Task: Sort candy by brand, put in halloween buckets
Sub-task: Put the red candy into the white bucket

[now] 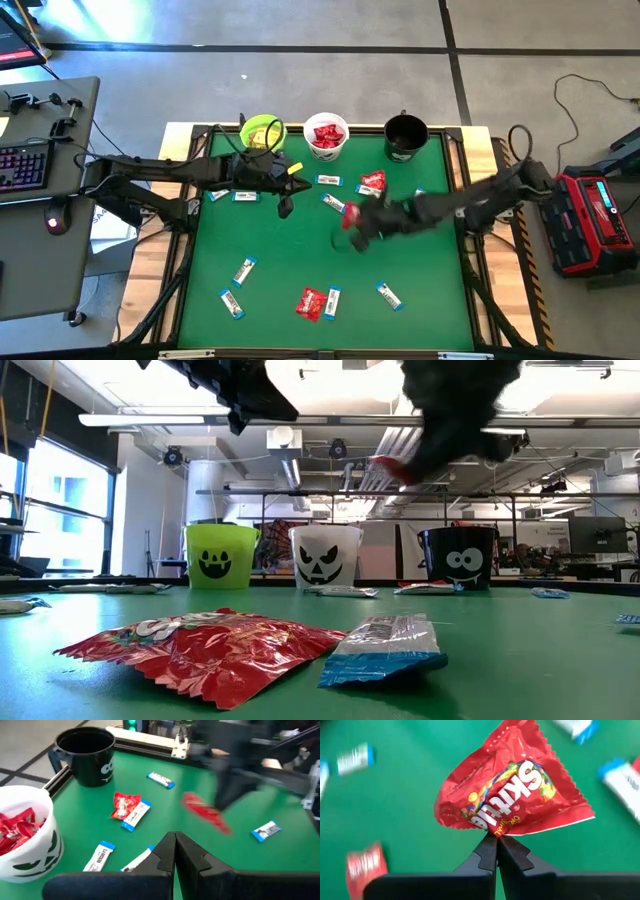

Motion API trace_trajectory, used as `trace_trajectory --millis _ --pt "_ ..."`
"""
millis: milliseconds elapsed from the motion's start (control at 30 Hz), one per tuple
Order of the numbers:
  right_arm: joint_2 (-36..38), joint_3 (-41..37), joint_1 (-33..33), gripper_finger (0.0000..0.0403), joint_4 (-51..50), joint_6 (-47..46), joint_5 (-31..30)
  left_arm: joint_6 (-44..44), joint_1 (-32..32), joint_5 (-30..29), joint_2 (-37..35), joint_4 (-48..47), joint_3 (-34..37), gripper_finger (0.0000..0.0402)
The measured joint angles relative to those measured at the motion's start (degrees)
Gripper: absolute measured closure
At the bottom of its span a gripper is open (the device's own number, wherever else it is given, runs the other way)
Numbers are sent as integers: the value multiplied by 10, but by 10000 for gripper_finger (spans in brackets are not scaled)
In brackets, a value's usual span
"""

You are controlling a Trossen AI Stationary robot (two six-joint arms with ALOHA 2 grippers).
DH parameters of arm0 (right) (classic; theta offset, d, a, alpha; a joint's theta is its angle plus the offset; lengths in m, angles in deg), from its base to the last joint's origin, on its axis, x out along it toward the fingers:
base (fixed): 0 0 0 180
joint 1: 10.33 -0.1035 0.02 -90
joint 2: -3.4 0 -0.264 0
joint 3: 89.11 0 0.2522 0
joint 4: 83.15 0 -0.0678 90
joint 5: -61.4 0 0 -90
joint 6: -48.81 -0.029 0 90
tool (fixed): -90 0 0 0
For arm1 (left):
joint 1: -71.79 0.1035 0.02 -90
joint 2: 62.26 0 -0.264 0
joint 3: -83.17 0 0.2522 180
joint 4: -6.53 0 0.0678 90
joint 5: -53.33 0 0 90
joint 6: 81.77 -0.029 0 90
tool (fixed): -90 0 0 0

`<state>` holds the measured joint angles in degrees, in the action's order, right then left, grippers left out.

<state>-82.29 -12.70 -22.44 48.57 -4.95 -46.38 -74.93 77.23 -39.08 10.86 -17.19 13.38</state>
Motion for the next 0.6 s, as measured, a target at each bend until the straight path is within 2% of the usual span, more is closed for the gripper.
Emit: trace_trajectory --millis 300,467,600 --pt "-1 0 225 403 121 127 67 -15 -2 19 -40 3 0 401" --pt "-1 0 319 403 161 199 124 -16 -2 20 -40 -3 0 401" --pt "-2 17 379 403 154 247 171 3 -2 2 -34 -5 0 401"
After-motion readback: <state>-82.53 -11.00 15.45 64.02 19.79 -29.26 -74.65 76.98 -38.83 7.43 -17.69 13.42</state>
